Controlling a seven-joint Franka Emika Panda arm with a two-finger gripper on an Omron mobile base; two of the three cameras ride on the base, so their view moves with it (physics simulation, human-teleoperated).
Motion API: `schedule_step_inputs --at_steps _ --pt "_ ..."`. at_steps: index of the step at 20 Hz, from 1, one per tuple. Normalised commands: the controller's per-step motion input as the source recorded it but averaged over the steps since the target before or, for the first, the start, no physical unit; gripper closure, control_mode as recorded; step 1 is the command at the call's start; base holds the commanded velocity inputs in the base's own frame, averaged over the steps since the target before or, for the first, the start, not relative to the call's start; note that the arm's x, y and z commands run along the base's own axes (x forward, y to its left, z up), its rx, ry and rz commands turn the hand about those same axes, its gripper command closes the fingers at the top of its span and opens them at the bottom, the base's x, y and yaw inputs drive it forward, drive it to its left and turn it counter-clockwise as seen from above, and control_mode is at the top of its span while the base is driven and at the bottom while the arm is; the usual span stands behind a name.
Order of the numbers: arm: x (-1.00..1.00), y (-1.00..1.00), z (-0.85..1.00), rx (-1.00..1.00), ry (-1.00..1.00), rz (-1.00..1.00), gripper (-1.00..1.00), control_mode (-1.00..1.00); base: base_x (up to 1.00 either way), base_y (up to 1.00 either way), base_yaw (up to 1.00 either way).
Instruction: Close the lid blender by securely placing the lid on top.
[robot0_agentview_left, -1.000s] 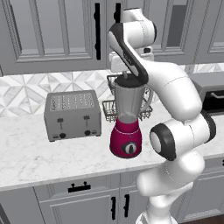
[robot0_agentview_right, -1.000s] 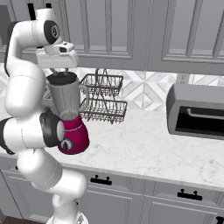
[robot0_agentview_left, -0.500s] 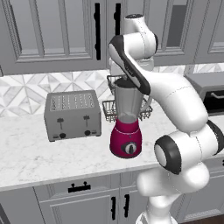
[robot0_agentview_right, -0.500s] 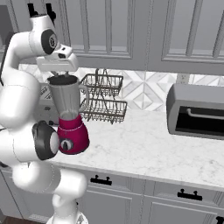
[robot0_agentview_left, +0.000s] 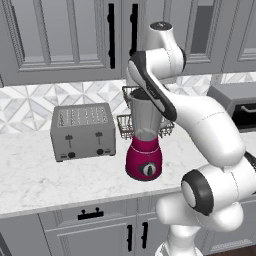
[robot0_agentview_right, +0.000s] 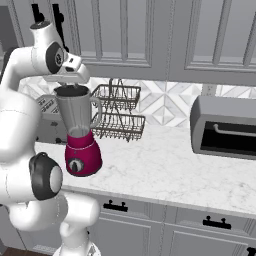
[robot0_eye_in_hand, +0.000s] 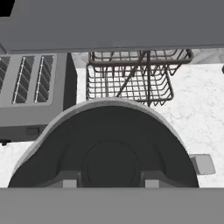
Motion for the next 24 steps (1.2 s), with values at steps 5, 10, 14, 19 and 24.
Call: schedule_step_inputs --at_steps 5,10,14,19,24 --pt "0.01 0.00 0.00 0.03 -0.18 0.00 1.00 -1.00 0.00 0.00 0.00" --pt "-0.01 0.00 -0.05 0.00 -0.26 0.00 1.00 -1.00 0.00 0.00 0.00" --pt "-0.04 0.00 -0.01 -0.01 -0.20 0.00 1.00 -1.00 0.00 0.00 0.00" --pt "0.00 0.02 -0.05 -0.06 0.00 0.00 1.00 -1.00 0.00 0.00 0.00" --pt "-0.02 0.00 -0.03 -0.04 0.00 0.00 1.00 -1.00 0.00 0.00 0.00"
